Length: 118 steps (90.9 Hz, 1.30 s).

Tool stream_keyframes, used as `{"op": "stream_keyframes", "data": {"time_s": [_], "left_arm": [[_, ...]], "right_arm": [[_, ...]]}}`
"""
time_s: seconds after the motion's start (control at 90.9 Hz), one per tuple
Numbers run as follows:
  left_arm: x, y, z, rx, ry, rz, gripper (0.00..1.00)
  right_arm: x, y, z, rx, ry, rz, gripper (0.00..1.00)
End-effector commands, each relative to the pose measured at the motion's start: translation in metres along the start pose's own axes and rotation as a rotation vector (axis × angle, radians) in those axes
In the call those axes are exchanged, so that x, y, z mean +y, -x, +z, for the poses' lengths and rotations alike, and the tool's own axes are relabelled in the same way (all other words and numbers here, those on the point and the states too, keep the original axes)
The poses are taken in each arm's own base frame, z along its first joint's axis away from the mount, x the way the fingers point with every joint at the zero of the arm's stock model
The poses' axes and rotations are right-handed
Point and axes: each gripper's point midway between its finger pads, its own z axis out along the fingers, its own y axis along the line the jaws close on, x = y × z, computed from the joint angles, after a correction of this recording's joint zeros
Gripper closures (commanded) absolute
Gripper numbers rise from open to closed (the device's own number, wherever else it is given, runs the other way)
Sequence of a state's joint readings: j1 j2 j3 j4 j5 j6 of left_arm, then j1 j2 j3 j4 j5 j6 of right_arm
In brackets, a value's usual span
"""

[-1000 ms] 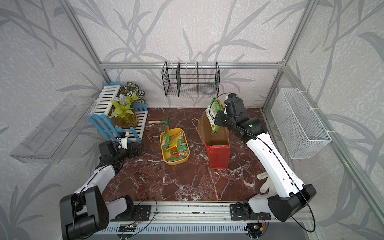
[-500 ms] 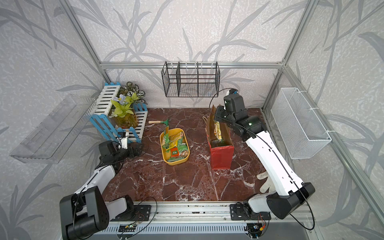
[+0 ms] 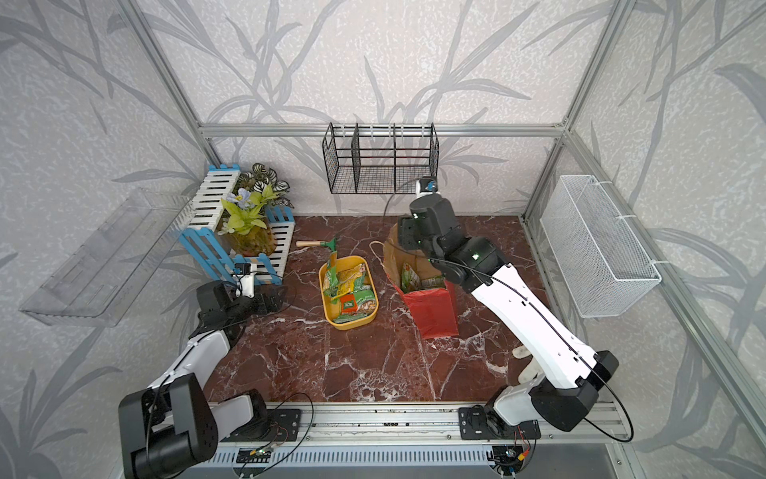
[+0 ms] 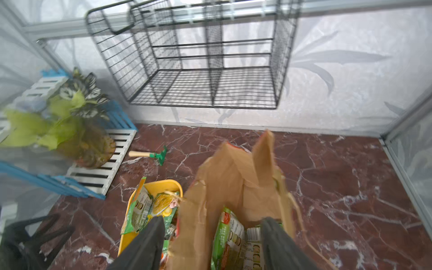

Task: Place the condiment packets inside the bag
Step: Pick up the condiment packet from the storage box.

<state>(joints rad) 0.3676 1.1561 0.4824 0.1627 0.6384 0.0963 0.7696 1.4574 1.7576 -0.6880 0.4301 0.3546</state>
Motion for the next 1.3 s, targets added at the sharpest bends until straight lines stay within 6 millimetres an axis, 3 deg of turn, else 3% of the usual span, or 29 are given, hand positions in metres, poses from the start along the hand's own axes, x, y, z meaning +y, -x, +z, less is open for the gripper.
{"op": "stream_keyframes", "data": {"time_s": [0.0,0.176,0.451,0.77,1.023,1.287], "left_arm": [[0.001,0.003,0.001,0.007,0.0,0.003,0.0],[0.016,0.005,0.0,0.002,0.058,-0.033,0.0],[0.036,0.007,-0.001,0.003,0.095,-0.09,0.0],[0.063,0.007,-0.006,-0.011,0.146,-0.169,0.0],[0.058,0.009,-0.009,-0.029,0.125,-0.154,0.0],[0.054,0.008,-0.008,-0.027,0.098,-0.151,0.0]], "right_arm": [[0.03,-0.005,0.008,0.002,0.017,-0.101,0.25],[0.09,-0.06,0.051,0.171,0.162,-0.071,0.2],[0.135,-0.123,0.12,0.324,0.197,-0.013,0.13],[0.16,-0.171,0.182,0.409,0.169,0.038,0.14],[0.173,-0.197,0.215,0.46,0.155,0.047,0.22],[0.183,-0.217,0.233,0.507,0.162,0.052,0.35]]}}
